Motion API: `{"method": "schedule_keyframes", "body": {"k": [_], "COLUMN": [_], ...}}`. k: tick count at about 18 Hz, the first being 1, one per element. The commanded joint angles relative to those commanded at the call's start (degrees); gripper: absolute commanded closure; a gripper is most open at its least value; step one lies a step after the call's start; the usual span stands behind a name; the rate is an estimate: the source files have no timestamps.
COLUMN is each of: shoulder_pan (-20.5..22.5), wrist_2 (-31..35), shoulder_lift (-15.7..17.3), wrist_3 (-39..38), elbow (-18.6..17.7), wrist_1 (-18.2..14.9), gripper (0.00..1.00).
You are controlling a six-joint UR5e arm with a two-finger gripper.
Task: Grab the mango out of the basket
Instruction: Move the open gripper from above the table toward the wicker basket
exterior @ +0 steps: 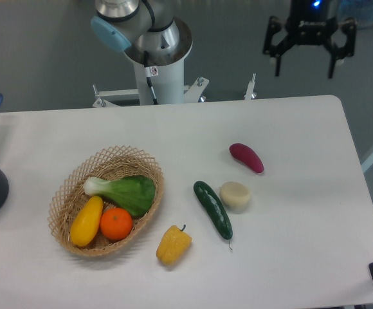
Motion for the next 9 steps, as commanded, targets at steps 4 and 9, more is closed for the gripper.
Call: {"method": "schedule_keyframes", "body": {"k": [4, 9], "shoulder_pan": [-0.18, -1.66], "wrist_2": [0.17, -0.7], "shoulder_lift": [0.79, 1.23], "wrist_3": [0.26, -0.26], "elbow": [-1.23, -6.14], "wrist_1": [0.09, 7.71], "gripper": [0.0, 0.0]}}
